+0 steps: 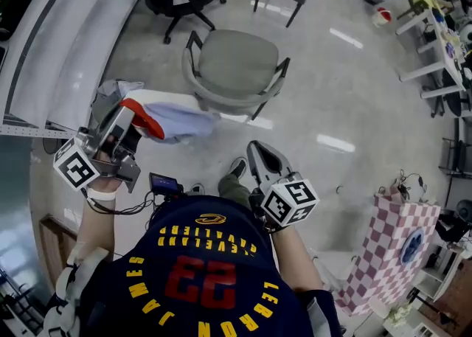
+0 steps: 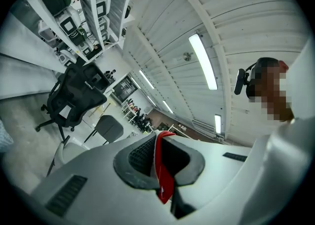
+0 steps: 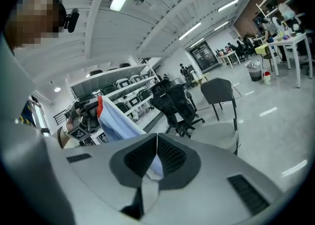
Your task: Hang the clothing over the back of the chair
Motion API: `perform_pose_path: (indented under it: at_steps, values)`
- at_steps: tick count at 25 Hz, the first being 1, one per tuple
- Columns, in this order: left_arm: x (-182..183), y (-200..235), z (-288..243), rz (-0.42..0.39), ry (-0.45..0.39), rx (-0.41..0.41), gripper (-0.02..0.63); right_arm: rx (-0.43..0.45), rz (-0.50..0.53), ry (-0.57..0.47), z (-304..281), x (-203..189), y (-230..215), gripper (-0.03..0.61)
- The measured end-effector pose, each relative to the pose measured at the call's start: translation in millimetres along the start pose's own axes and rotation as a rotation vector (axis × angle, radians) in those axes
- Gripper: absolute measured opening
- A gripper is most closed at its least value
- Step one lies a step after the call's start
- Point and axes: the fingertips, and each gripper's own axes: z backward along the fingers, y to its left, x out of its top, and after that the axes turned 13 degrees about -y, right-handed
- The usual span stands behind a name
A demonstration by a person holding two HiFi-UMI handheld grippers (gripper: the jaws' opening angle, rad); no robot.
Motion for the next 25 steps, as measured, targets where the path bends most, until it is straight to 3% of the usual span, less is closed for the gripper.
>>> perform_pose_path:
  at_steps: [4,7,12,15,22,23,25]
  values:
    - [1.6,-12.5,-41.6,-0.047,-0.002,-0.025,0.011,0.044,0.017,0.009,-16.6,17.2,-19.6,0.009]
    - [-6.7,-22.0,-72.3,-0.087,0.028,-0.051,0.011,0.16,0.117,0.051,-42.8,20.9,-16.0,0.012]
    - [-28.9,-31.8,-116.4,-0.084,0.069,-0.079,0.011,0.361,0.313,0.16,-97.8,9.3,12.0,0.226]
    - [-36.2,-30.2,-135.6,-0.067,0.085,-0.086,0.011,0.421,0.32,0.177,-123.6,8.3,30.6,0.267]
    - [-34.8,-6.8,-175.1,-0.018,0.128,-0.117,0.011,0.461,0.317,0.086,-169.0,40.5,54.5,0.264]
    - [-34.5,-3.7,-180.1,-0.012,0.135,-0.124,0.011,0.443,0.308,0.075,-173.5,43.9,52.2,0.23]
    - [-33.7,7.3,-187.0,0.013,0.147,-0.125,0.011,0.38,0.291,0.06,-183.3,49.1,40.0,0.061]
